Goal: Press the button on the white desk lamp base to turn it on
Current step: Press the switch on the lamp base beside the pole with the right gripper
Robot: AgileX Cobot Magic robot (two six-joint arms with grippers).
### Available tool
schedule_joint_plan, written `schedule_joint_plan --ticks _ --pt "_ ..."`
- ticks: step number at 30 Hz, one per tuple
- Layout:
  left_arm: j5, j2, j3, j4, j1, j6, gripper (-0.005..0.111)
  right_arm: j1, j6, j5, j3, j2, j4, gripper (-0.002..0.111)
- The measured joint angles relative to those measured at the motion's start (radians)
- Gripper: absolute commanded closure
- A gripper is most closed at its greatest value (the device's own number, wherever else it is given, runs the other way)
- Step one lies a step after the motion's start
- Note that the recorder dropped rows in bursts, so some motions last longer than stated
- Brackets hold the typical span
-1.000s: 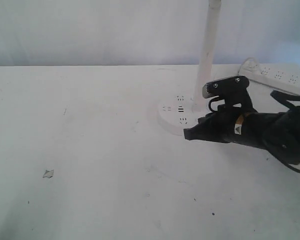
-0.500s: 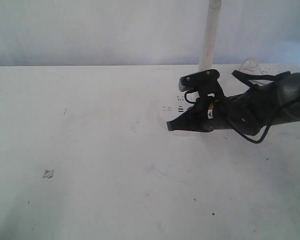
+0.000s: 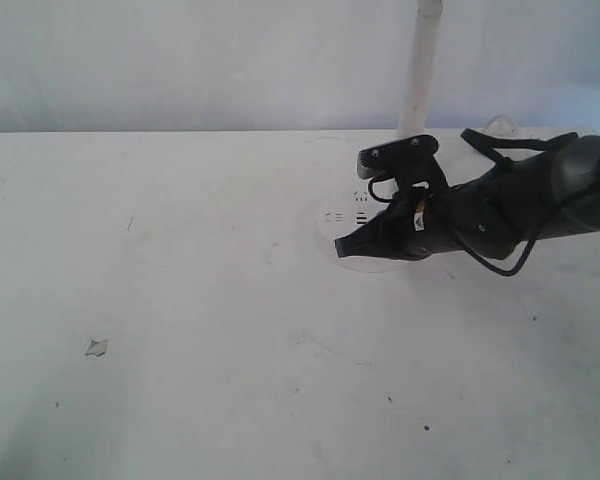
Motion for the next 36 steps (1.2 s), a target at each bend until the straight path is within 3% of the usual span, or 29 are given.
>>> schedule_joint_plan --ticks 36 --pt "0.000 0.000 0.000 0.000 0.000 0.000 0.107 0.000 0.003 -0.048 -0.001 0.012 0.000 0.108"
